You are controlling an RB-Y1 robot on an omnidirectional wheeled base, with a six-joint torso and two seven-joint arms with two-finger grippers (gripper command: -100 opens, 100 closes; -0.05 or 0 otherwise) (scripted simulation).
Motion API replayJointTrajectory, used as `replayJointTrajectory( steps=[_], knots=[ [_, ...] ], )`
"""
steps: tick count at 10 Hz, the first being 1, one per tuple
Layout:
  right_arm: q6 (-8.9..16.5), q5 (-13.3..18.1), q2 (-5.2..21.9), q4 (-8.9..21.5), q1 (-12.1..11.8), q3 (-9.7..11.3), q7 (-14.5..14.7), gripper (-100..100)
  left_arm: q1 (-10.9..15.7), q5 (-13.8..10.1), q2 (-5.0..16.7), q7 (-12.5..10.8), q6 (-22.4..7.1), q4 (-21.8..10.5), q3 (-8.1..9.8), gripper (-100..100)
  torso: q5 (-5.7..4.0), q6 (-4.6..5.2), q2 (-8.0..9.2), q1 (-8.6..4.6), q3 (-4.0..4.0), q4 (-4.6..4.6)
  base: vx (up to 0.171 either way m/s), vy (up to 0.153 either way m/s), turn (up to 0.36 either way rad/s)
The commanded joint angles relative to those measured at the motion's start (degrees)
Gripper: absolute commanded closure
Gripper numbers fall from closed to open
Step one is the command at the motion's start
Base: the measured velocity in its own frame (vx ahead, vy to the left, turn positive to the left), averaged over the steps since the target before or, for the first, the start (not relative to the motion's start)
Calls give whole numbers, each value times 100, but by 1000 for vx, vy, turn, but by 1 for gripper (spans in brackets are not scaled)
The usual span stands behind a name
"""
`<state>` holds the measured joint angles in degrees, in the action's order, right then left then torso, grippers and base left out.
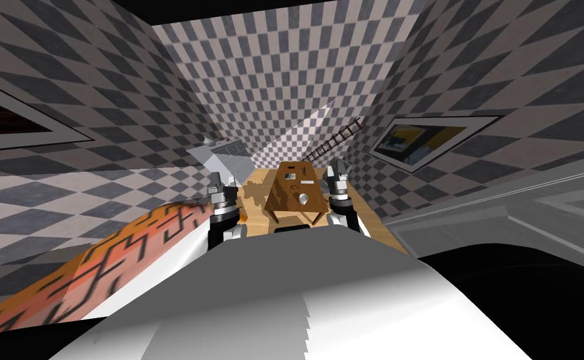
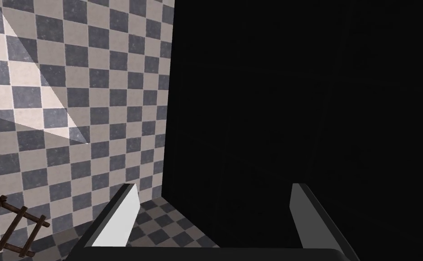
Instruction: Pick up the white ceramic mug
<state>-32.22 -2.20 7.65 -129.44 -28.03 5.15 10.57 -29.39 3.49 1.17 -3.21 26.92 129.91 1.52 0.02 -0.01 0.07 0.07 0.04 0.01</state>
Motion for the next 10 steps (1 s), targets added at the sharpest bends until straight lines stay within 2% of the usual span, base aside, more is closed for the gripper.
replayJointTrajectory(
  steps=[1, 5, 6, 9, 10],
  knots=[
    [125, 145, 284, 262, 109, 177, 167, -100, 0, 0, 0, 0, 0, 0, 0, 0, 0, 0, 0, 0, 0, 0, -29, 28, 120],
    [574, 590, 991, 953, 494, 716, 664, -100, 0, 0, 0, 0, 0, 0, 0, 0, 1, -1, 4, 5, 2, 1, -31, 35, 140],
    [574, 590, 991, 953, 494, 716, 664, -100, 0, 0, 0, 0, 0, 0, 0, 0, 1, 0, 3, 5, 2, 1, -17, 18, 35],
    [948, 982, 1509, 1470, 819, 1170, 1085, -100, 0, 0, 0, 0, 0, 0, 0, 0, 1, 0, 0, 3, 0, 0, -25, 29, 131],
    [948, 982, 1552, 1529, 819, 1170, 1085, -100, 0, 0, 0, 0, 0, 0, 0, 0, 1, 1, 3, 2, 1, 1, -23, 24, 38]
  ],
)
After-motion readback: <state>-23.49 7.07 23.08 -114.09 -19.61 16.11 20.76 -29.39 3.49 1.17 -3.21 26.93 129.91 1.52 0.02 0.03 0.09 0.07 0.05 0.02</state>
